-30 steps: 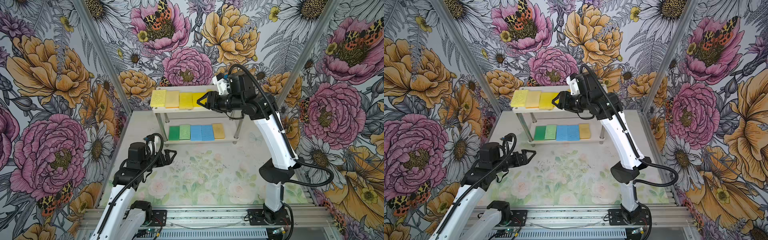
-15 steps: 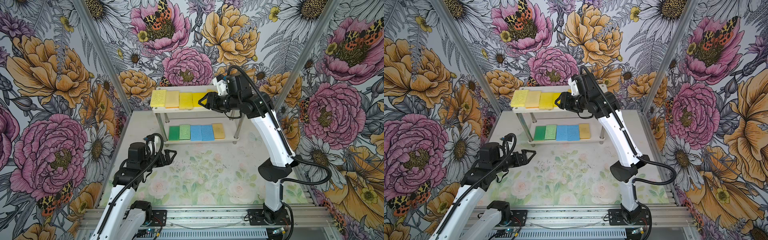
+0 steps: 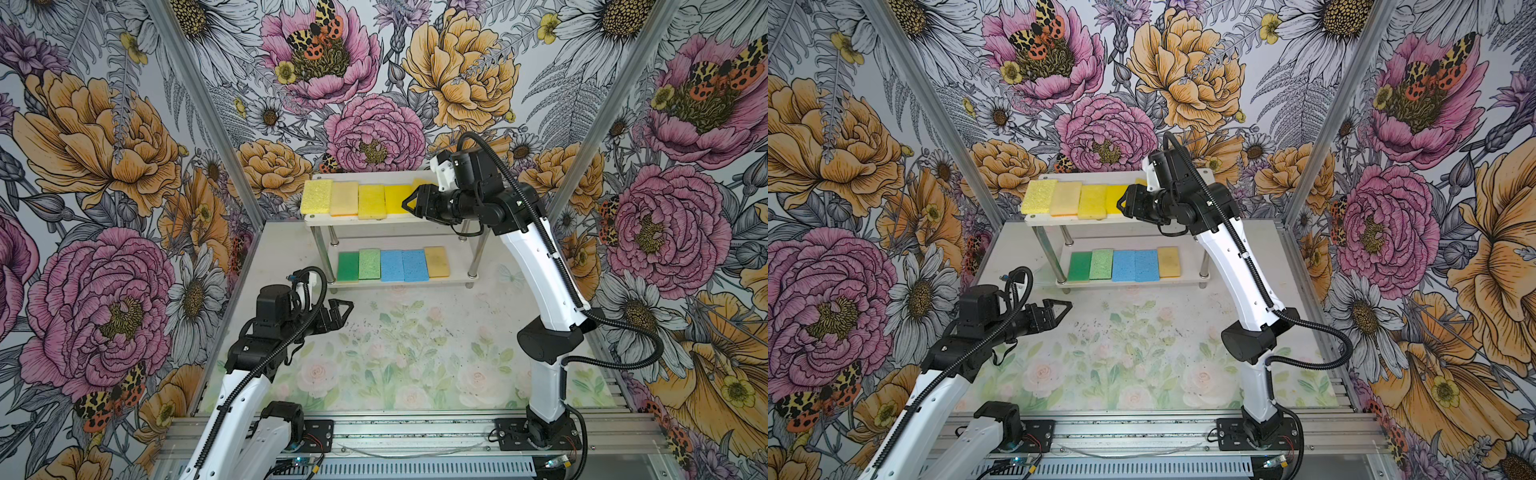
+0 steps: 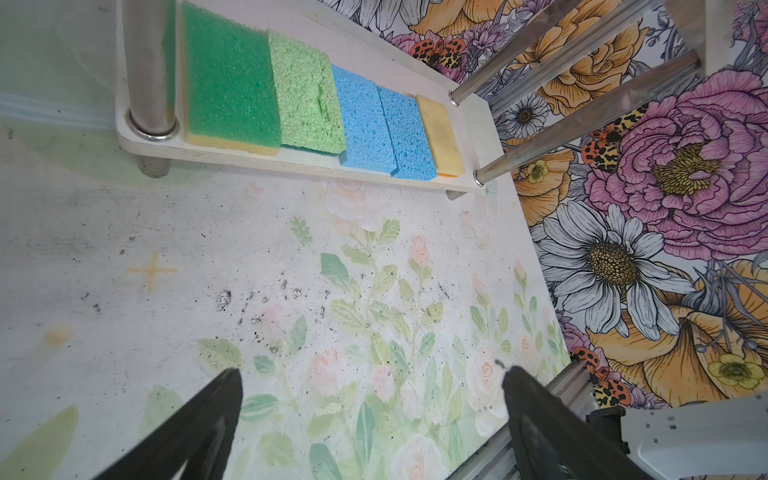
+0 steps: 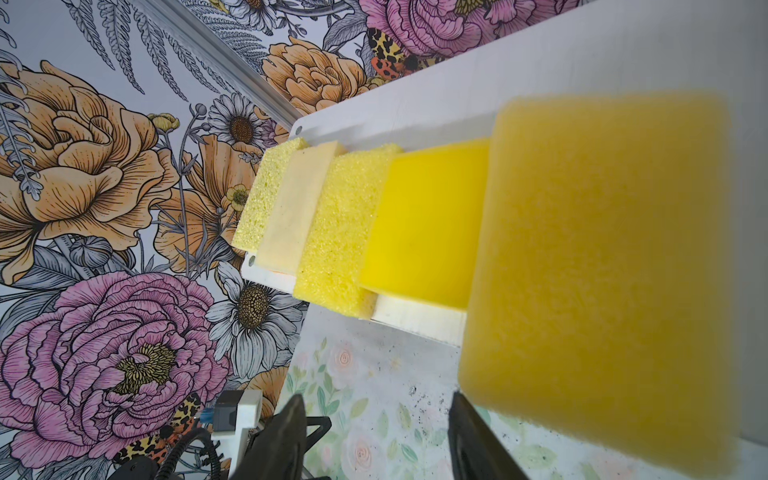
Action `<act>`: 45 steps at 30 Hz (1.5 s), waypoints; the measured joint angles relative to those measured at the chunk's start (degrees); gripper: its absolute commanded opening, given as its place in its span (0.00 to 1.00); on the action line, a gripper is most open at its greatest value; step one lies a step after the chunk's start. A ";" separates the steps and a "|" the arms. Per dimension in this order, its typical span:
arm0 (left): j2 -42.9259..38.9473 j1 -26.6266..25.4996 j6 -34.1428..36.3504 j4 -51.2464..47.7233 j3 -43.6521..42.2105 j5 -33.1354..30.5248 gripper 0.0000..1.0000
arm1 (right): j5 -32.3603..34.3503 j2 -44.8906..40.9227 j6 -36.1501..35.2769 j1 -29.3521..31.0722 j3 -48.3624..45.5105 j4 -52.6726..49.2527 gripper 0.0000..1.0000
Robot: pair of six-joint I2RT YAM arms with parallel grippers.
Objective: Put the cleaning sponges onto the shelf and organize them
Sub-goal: 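Open the right gripper and push the sponge against the sponge row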
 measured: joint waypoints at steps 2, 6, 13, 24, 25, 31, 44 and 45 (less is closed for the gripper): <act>0.00 0.00 0.00 0.02 0.00 0.00 0.99 | 0.66 0.00 -0.04 0.00 -0.37 0.02 0.56; 0.00 0.00 0.02 0.02 0.00 0.00 0.99 | 1.70 0.00 -0.50 0.00 -0.72 0.00 0.56; 0.00 0.00 0.00 0.02 0.02 0.00 0.99 | 3.21 0.00 -1.01 0.00 -1.01 0.02 0.56; 0.02 0.00 0.00 0.02 0.00 0.00 0.99 | 5.11 -0.02 -1.60 -0.31 -0.92 0.00 0.57; 0.02 0.00 0.00 0.00 0.00 0.00 0.99 | 4.61 -0.02 -1.90 -0.31 -0.52 -0.02 0.57; 0.02 0.02 0.02 0.02 0.00 0.00 0.99 | 4.74 -3.98 -3.82 -0.94 -0.55 0.09 0.58; 0.31 0.02 0.02 0.02 0.00 0.00 0.99 | -1.88 -4.92 -6.71 -15.28 -5.57 1.01 0.54; 0.42 0.02 0.02 0.02 0.00 0.00 0.99 | -2.99 -3.89 -6.91 -15.50 -5.57 1.01 0.53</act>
